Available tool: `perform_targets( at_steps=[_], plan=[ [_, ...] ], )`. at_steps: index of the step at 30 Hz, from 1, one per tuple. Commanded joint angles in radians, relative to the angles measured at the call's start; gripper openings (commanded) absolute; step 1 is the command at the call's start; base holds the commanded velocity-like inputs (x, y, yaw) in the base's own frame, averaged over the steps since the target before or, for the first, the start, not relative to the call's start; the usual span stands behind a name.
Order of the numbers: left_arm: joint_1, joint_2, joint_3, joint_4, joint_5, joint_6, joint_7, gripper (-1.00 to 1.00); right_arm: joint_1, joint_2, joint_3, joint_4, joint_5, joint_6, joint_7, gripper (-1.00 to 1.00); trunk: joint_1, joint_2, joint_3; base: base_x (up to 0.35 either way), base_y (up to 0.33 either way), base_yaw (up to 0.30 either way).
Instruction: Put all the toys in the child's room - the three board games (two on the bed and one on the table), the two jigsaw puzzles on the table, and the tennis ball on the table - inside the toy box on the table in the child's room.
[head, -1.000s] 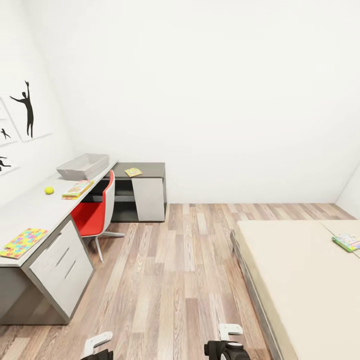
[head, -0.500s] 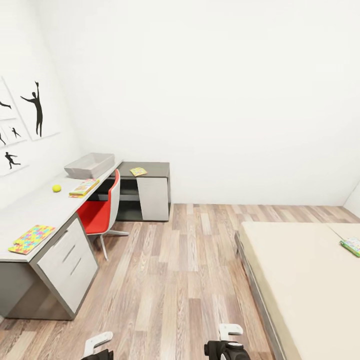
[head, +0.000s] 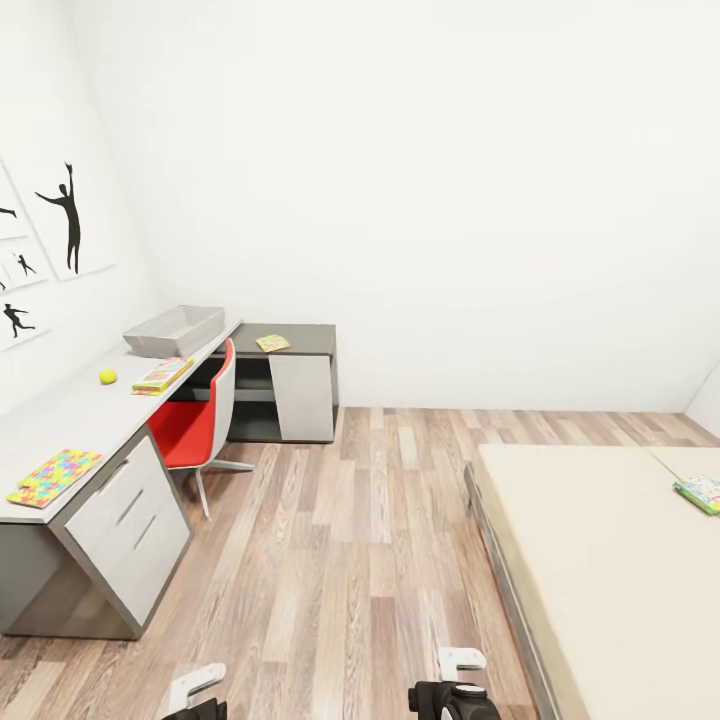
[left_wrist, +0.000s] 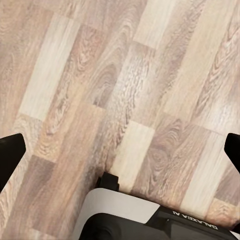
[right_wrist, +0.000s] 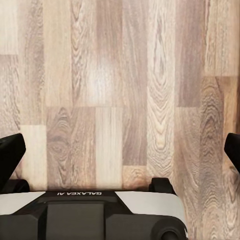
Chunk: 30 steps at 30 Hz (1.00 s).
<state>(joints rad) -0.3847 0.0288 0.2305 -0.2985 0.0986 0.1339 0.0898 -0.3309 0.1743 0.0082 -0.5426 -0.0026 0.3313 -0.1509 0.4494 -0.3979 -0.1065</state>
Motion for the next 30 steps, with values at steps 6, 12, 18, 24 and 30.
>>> perform_targets(
  at_steps=[6, 12, 18, 24, 30],
  plan=[
    [0.000, -0.001, -0.002, -0.002, 0.010, 0.006, 0.003, 1.00, 0.000, 0.000, 0.001, -0.002, 0.000, 0.006, -0.004, 1.00, 0.001, -0.002, -0.002, 0.000, -0.080, 0.000],
    [0.000, -0.001, -0.002, -0.002, 0.010, 0.006, 0.003, 1.00, 0.000, 0.000, 0.001, -0.002, 0.000, 0.006, -0.004, 1.00, 0.001, -0.002, -0.002, 0.000, -0.140, 0.000],
    [0.000, -0.001, -0.002, -0.002, 0.010, 0.006, 0.003, 1.00, 0.000, 0.000, 0.001, -0.002, -0.001, 0.006, -0.004, 1.00, 0.001, -0.002, -0.002, -0.011, -0.040, 0.000],
    [0.000, 0.000, -0.002, -0.002, 0.011, 0.006, 0.003, 1.00, 0.000, 0.000, 0.001, -0.002, -0.001, 0.005, -0.004, 1.00, 0.001, -0.002, -0.002, -0.034, -0.043, 0.000],
    [0.000, 0.001, -0.002, -0.002, 0.010, 0.006, 0.003, 1.00, 0.000, 0.000, 0.001, -0.002, -0.002, 0.005, -0.004, 1.00, 0.001, -0.002, -0.002, -0.017, -0.009, 0.000]
  ],
)
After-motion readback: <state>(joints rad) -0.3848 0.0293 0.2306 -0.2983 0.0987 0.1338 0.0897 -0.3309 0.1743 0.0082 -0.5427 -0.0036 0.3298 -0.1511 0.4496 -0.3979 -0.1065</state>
